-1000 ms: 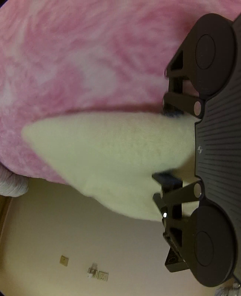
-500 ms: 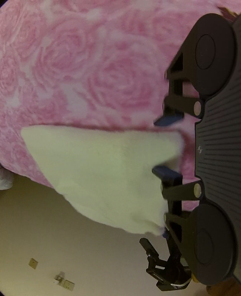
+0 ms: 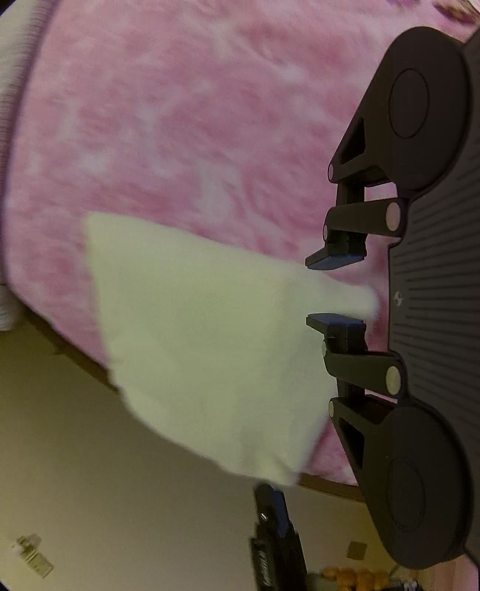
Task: Fold clothes
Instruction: 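Lower the folded sweater onto the bed and open both tools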
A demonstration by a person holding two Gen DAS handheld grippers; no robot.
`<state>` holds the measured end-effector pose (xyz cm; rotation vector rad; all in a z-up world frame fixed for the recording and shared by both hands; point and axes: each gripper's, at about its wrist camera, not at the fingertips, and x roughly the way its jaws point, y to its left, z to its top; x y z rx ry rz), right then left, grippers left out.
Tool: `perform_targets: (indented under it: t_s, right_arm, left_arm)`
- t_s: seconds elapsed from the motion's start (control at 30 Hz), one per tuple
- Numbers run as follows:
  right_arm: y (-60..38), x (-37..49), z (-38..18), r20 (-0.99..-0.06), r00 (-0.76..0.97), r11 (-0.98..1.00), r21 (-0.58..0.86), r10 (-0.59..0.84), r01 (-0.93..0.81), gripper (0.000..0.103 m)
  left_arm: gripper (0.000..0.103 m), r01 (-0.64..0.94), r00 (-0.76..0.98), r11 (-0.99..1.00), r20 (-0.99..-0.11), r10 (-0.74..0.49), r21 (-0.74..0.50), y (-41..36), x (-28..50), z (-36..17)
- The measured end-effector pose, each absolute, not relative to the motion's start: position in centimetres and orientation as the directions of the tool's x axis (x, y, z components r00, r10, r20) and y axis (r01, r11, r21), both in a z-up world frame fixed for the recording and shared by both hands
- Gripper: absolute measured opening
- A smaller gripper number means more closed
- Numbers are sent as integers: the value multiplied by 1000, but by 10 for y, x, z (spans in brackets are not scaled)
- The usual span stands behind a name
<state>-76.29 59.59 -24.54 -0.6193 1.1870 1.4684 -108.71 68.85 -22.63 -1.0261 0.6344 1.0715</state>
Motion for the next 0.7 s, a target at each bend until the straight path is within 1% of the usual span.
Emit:
perform_targets:
  t_s: [0.17, 0.23, 0.3, 0.33, 0.43, 0.5, 0.53, 0.7]
  right_arm:
    - [612, -772, -245, -858, -250, 43, 301, 449, -953, 31]
    - [616, -783, -257, -862, -251, 19, 289, 440, -957, 29]
    - [618, -791, -267, -871, -230, -12, 250, 433, -968, 30]
    - [618, -794, -271, -875, -217, -30, 227, 433, -973, 31]
    - [621, -796, -279, -882, -219, -66, 211, 417, -975, 34]
    - [628, -793, -278, -893, -230, -74, 218, 388, -973, 34]
    - [630, -791, -274, -898, -237, -69, 228, 371, -971, 34]
    - [615, -769, -241, -904, -299, -25, 307, 304, -952, 35]
  left_arm:
    - [36, -907, 420, 203, -832, 363, -369, 700, -1054, -229]
    - [36, -908, 413, 226, -843, 344, -353, 705, -1042, -238]
    - [35, -930, 357, 211, -876, 325, -301, 709, -1038, -259]
    - [38, -931, 358, 192, -879, 316, -310, 711, -1040, -269]
    - [38, -934, 355, 155, -880, 316, -321, 713, -1042, -274]
    - [37, -944, 325, 158, -891, 316, -288, 710, -1036, -267]
    - [34, -948, 314, 157, -895, 316, -277, 709, -1033, -262]
    - [35, -960, 278, 110, -898, 340, -256, 686, -1028, -221]
